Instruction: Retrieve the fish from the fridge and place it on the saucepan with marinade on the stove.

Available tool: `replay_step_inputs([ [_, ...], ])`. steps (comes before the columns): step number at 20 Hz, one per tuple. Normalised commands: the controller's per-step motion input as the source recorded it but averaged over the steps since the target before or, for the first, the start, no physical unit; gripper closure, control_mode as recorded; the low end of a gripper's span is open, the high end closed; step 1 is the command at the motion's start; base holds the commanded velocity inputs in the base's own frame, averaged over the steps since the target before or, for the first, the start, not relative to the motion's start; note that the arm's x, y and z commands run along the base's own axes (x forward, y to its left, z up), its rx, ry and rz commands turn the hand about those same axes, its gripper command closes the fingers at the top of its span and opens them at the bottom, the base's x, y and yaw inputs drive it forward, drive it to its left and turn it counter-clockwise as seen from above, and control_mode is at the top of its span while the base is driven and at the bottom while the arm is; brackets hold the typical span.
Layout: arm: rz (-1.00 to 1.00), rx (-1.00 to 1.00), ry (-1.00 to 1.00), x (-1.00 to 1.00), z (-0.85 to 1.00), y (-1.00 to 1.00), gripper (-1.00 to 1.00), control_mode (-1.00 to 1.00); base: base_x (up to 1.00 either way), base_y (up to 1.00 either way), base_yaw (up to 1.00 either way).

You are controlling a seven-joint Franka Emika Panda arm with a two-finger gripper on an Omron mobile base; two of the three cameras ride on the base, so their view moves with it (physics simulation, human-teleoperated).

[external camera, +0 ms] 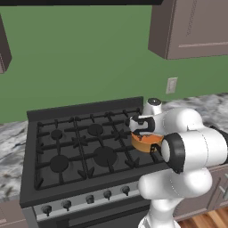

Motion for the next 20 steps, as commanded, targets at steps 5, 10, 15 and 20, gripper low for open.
replay_step_inputs([
  [5,0.00,0.00,0.00,0.00,0.01,0.00,-1.00,-1.00,0.00,0.00,0.00],
  [10,-0.01,0.00,-0.05,0.00,0.29,0.00,-1.00,-1.00,0.00,0.00,0.00],
  [15,-0.05,0.00,-0.11,0.00,0.62,0.00,-1.00,-1.00,0.00,0.00,0.00],
  [20,-0.03,0.00,-0.13,-0.09,0.38,0.00,-1.00,-1.00,0.00,0.00,0.00],
])
